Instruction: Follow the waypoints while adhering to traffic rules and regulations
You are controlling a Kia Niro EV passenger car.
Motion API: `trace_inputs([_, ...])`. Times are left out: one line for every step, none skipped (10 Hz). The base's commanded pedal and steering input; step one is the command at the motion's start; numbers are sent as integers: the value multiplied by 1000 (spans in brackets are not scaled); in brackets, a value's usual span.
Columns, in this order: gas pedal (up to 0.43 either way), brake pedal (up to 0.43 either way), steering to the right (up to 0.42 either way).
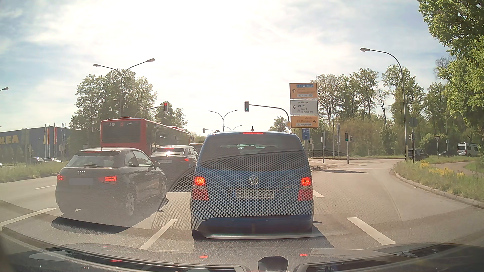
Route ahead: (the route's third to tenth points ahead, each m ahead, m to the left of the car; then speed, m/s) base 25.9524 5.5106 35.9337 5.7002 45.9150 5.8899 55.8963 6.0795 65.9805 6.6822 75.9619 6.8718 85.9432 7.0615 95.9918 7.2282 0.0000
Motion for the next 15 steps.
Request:
trace_inputs([0,238,4])
trace_inputs([0,238,4])
trace_inputs([0,238,4])
trace_inputs([0,238,4])
trace_inputs([0,238,4])
trace_inputs([0,238,4])
trace_inputs([0,238,4])
trace_inputs([0,238,4])
trace_inputs([0,238,4])
trace_inputs([0,238,4])
trace_inputs([0,244,4])
trace_inputs([0,238,4])
trace_inputs([0,238,4])
trace_inputs([0,238,4])
trace_inputs([0,238,4])
